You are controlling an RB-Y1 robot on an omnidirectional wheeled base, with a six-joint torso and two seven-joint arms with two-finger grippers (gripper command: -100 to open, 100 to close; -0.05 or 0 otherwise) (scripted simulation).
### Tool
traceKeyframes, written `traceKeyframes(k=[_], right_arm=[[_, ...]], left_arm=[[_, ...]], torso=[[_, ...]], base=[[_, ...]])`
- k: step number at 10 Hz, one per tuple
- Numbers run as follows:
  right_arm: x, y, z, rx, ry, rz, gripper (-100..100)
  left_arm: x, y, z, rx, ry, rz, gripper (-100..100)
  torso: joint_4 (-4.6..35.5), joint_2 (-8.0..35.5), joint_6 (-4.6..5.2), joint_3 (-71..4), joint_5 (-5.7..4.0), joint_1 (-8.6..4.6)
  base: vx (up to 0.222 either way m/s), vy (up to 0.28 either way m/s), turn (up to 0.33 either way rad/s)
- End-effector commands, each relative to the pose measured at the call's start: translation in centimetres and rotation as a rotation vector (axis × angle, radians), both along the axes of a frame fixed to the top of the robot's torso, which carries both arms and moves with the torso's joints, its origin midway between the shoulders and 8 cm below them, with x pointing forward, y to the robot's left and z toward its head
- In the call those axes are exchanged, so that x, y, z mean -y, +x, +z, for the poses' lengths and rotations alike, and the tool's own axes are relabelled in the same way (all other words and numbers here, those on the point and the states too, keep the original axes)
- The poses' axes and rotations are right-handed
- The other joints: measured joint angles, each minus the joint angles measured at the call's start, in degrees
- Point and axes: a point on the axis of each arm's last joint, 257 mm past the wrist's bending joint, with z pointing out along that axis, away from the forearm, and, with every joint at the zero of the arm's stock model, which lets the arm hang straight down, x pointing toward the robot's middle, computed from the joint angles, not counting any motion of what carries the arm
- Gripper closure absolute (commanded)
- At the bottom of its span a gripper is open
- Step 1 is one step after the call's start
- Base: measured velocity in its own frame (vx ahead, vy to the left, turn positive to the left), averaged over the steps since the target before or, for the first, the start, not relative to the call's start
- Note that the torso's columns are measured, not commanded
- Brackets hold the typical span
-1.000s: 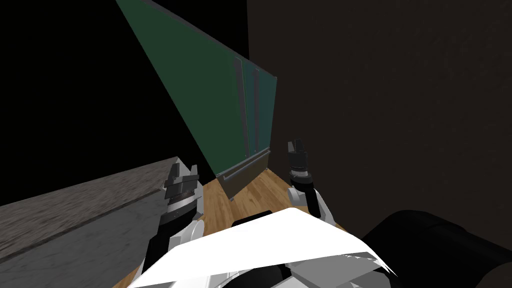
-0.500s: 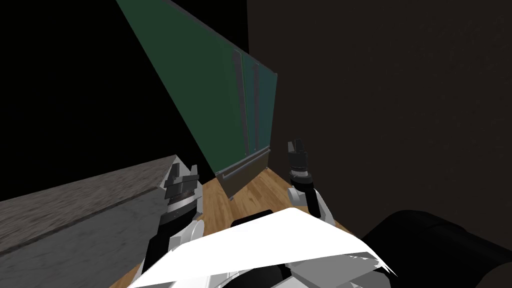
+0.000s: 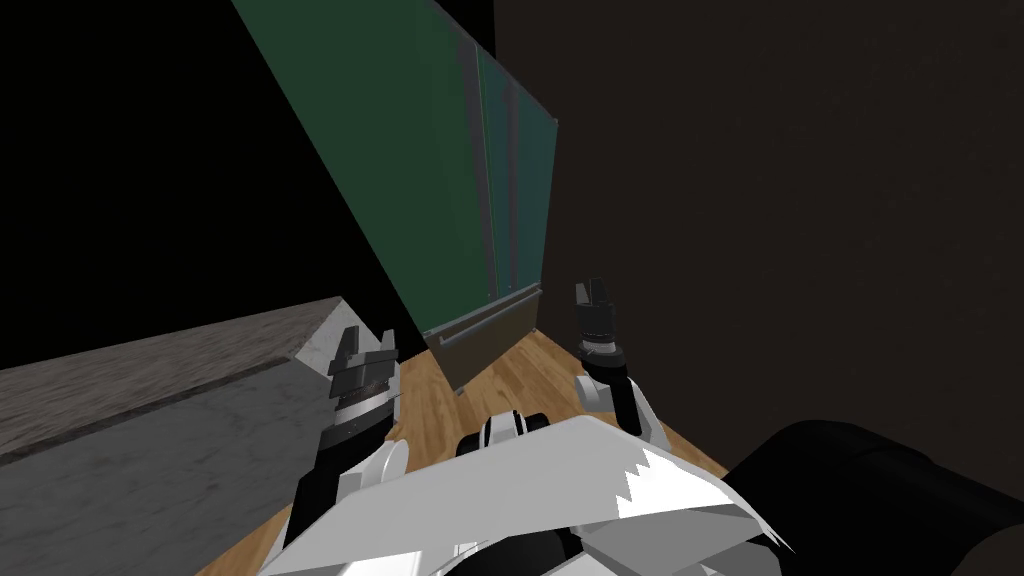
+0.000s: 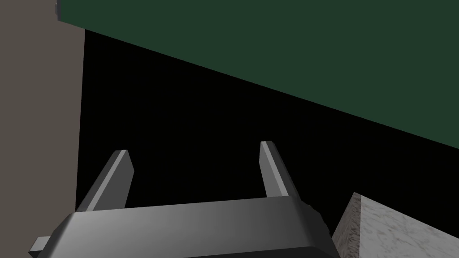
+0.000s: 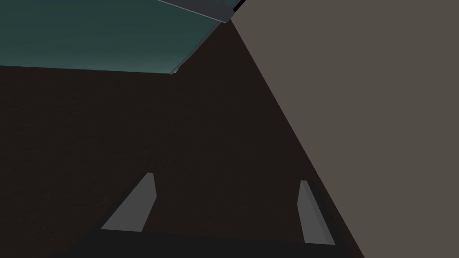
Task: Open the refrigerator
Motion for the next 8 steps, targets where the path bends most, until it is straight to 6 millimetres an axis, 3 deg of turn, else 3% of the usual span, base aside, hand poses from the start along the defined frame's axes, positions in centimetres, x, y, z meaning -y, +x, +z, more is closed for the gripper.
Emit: traceKeyframes(k=[1, 8], right_arm=[[0.0, 0.0, 0.0, -0.001, 0.0, 0.0, 0], [0.0, 0.0, 0.0, -0.001, 0.0, 0.0, 0]], left_arm=[[0.3, 0.3, -0.8, -0.02, 0.039, -0.022, -100], [-0.6, 1.8, -5.6, -0.105, 0.107, -0.056, -100]], torso=[[1.88, 1.91, 0.0, -3.96, 0.0, 0.0], [2.68, 2.66, 0.0, -5.39, -0.01, -0.03]], base=[[0.023, -0.008, 0.01], [0.054, -0.017, 0.019]])
